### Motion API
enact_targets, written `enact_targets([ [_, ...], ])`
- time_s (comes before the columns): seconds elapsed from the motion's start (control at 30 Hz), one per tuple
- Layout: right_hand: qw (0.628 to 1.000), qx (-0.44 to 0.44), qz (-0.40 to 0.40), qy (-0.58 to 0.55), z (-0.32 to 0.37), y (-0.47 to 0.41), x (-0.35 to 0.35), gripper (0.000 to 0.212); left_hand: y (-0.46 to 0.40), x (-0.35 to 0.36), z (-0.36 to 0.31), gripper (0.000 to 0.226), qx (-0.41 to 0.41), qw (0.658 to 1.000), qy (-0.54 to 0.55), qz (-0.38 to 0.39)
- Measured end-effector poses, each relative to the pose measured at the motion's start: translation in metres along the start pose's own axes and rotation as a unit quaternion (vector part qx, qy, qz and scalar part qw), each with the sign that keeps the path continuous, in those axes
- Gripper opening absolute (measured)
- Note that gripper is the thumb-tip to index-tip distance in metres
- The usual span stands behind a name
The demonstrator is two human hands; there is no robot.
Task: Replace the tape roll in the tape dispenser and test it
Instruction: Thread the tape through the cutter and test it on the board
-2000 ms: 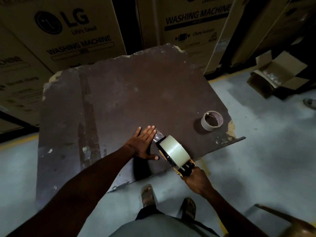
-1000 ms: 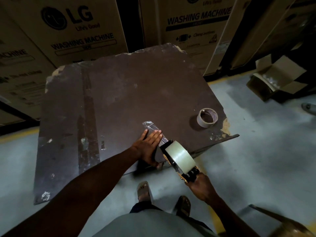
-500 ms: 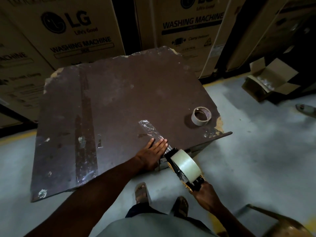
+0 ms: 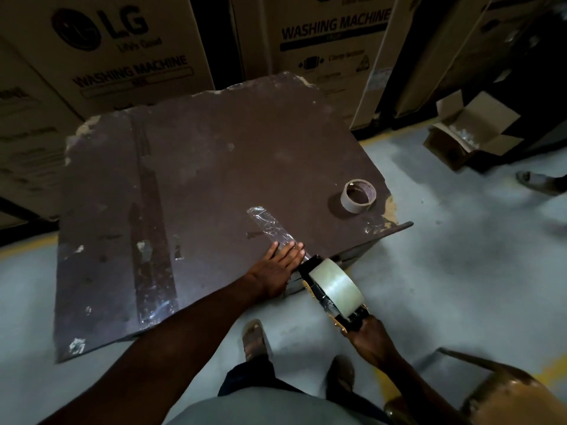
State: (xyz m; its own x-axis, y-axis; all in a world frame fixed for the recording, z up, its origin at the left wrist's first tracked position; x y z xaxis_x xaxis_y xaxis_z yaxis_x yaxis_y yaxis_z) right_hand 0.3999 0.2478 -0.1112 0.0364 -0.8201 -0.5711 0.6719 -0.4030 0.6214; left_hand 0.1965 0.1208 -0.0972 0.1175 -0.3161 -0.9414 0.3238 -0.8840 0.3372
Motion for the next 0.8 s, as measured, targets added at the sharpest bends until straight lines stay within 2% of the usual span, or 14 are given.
enact_targets([
  [0.13,0.999,-0.024,0.022,-0.025,0.003,0.004,-0.004,0.005,0.001,0.003,-0.002,0.073,-0.031,0.999,-0.025,0.005],
  [0.27,0.998,-0.039,0.031,-0.045,0.001,0.009,-0.007,0.016,0.0,0.002,-0.003,0.07,-0.054,0.998,-0.02,0.011],
  [0.4,0.998,-0.017,0.037,-0.044,-0.011,0.014,-0.001,0.024,0.0,0.001,-0.003,0.08,-0.042,0.998,0.011,0.044],
  [0.5,0.998,0.004,0.047,-0.051,-0.013,0.012,0.003,0.022,0.0,0.001,0.001,0.075,-0.033,0.995,0.076,0.063],
  [0.63,0.997,0.02,0.054,-0.047,-0.011,0.005,0.001,0.023,-0.005,0.001,0.009,0.062,-0.032,0.982,0.18,0.037],
  [0.8,0.998,0.027,0.058,-0.03,-0.005,0.001,-0.001,0.018,-0.005,0.003,0.012,0.056,-0.058,0.973,0.224,-0.005],
])
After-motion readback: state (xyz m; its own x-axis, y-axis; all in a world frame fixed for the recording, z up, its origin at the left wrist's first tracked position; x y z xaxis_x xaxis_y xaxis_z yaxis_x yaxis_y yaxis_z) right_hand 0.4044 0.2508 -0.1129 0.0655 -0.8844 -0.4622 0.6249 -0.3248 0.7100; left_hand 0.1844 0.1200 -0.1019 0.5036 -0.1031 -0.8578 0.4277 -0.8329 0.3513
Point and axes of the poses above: each hand's wrist, its own y-axis away from the middle knuckle, its own x-axis out of the palm, z = x × y, the point moved 10 cm from there along -y, towards the middle knuckle, and after that the axes turned 3 degrees about z, right-handed, at the moved point
